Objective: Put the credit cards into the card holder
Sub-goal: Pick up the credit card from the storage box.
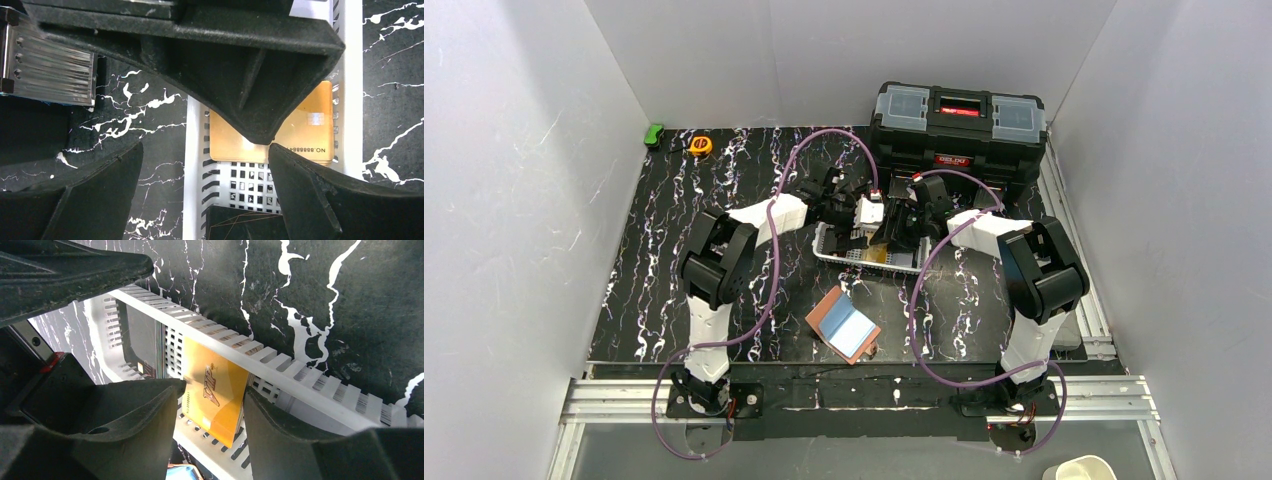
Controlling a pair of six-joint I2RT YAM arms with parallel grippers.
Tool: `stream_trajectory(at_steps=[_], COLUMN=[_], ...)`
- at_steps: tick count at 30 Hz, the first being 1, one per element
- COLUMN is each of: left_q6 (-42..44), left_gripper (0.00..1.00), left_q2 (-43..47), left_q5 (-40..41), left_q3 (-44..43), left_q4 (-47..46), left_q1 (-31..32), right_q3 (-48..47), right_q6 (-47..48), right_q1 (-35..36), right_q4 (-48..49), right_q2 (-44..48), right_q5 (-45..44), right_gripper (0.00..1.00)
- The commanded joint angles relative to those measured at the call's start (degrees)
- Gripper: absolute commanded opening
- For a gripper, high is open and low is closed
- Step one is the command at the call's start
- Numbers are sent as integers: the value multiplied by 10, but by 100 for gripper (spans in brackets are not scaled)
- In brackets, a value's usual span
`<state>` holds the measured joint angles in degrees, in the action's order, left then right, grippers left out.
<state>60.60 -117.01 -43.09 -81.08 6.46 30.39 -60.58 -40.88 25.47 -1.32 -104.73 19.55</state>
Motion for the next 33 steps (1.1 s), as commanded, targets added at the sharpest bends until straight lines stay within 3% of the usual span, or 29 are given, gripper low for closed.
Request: stream_trajectory(at_steps=[1, 9, 17, 33], left_q6=[11, 17, -50, 17], left_gripper=[95, 95, 95, 95], left_q2=[-13, -17, -5, -7], left_q5=[-18, -16, -12, -6], left_q3=[-18, -11, -49, -18], left_q4=[6, 6, 31, 16], left_q1=[5, 11, 2, -1], right_q3=[2, 19, 21, 17], right_q6=[-11, -16, -22, -24], right_q1=[-2, -2, -3, -3], right_q4=[33, 39, 47, 51], right_q2=[3, 5, -3, -1], right_q5=[14, 11, 12, 20], right_gripper=[58, 58, 58, 57])
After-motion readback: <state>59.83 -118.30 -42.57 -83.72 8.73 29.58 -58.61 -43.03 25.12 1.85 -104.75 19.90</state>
